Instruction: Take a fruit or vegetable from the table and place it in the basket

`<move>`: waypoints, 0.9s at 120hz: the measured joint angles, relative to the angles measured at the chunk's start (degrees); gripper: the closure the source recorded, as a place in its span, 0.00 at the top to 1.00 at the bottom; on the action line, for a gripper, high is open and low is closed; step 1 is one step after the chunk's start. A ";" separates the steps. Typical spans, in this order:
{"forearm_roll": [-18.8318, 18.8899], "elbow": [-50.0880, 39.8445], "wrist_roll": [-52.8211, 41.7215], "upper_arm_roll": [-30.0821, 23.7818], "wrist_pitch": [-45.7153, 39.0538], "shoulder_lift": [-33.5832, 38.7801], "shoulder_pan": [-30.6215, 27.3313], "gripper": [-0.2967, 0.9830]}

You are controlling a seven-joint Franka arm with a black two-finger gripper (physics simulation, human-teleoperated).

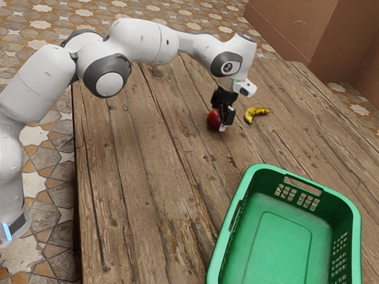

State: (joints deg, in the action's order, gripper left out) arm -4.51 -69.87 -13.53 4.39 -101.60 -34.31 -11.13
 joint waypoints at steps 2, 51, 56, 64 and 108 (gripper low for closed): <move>-0.05 -0.03 -0.01 0.00 0.00 0.00 -0.01 0.73; 0.07 1.10 -0.37 -0.34 0.09 2.11 0.73 0.60; 0.11 2.00 -0.41 -0.61 0.06 2.39 1.46 0.60; 0.15 3.14 -0.48 -0.86 0.03 2.68 2.65 0.61; 0.46 8.60 -0.75 -0.99 -0.25 5.04 15.47 0.61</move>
State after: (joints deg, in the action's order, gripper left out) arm -4.06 -61.27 -14.29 3.41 -101.84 -29.27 4.34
